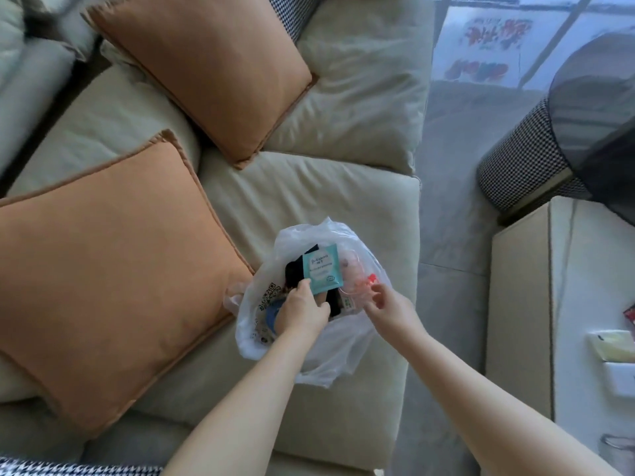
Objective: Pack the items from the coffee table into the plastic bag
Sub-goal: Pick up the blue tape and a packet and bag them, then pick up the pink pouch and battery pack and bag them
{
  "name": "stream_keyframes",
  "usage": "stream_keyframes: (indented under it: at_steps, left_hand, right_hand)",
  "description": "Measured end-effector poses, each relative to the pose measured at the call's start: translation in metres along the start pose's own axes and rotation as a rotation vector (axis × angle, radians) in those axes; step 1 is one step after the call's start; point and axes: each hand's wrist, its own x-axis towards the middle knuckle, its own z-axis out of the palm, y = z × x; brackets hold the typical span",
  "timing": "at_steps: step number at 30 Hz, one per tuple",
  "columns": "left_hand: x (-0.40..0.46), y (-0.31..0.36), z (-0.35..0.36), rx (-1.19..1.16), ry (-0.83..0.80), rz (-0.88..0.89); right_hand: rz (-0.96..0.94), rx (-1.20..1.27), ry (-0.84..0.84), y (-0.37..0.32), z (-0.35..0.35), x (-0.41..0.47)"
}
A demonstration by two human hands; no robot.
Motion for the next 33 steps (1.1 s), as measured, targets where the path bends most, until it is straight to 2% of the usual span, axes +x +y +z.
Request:
stream_keyframes:
  at_steps: [5,9,15,24,33]
  left_hand:
    - [-0.042,0.045,0.021,0.096,-0.044,0.164]
    - [-0.084,0.076,0.06,0.155,-0.162,0.229]
    - [-0.148,0.112,0.139,0.322,-0.261,0.304]
    - [-0.255,0.143,0.262,0.543,-0.401,0.43]
    - [-0.323,0.181,0.367,0.638,-0.475,0.499]
  right_hand:
    - [0.079,-0.127,0.058,0.053,-0.037,-0.039]
    - [0.173,-0.129,0.102,0.111,-0.065,-0.073]
    - [0.304,-0.064,0.176,0.217,-0.096,-0.135]
    - [0.632,0.181,0.239,0.388,-0.124,-0.255]
    - [0.764,0.324,0.317,0.507,-0.135,-0.313]
